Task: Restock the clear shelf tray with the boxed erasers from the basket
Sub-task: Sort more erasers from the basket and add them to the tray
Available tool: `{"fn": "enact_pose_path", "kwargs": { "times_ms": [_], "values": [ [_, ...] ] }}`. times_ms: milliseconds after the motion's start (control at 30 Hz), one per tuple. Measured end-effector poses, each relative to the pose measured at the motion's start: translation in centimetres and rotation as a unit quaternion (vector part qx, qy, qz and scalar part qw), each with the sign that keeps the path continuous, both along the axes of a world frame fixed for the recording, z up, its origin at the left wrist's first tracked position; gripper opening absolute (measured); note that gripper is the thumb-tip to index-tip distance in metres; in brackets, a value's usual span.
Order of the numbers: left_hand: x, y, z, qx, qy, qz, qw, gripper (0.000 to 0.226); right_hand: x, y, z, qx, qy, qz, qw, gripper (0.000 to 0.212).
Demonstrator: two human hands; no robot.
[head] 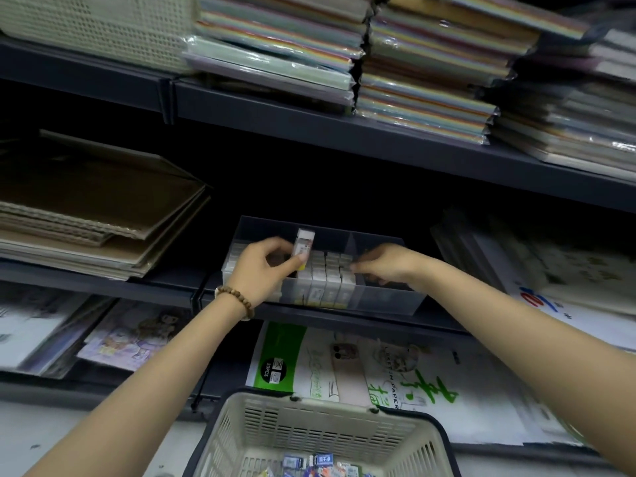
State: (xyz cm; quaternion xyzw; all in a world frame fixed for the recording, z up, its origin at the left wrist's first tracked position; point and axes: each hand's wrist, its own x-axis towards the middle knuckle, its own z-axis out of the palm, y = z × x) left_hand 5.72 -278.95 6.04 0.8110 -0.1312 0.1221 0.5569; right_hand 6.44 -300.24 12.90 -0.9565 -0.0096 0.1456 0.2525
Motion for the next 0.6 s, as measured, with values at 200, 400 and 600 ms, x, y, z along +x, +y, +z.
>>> {"fn": "enact_pose_path", "kwargs": {
  "times_ms": [200, 400, 600],
  "values": [
    [-0.3, -2.9, 0.9, -0.005, -0.007, -0.035, 0.999, 0.012, -1.0, -0.1, -0.4, 0.309, -0.046, -0.012, 0.950, 0.038],
    [1.6, -6.3, 0.6, 0.181, -0.040, -0.020, 0.982, 0.049, 0.0, -2.3, -0.5, 0.336, -0.165, -0.043, 0.926, 0.020],
    [3.7, -5.6, -1.8, 0.493, 0.010, -0.015, 0.870, 0.059, 2.9, -6.5, -2.2, 0.273, -0.179, -0.090, 0.941, 0.018]
  ]
}}
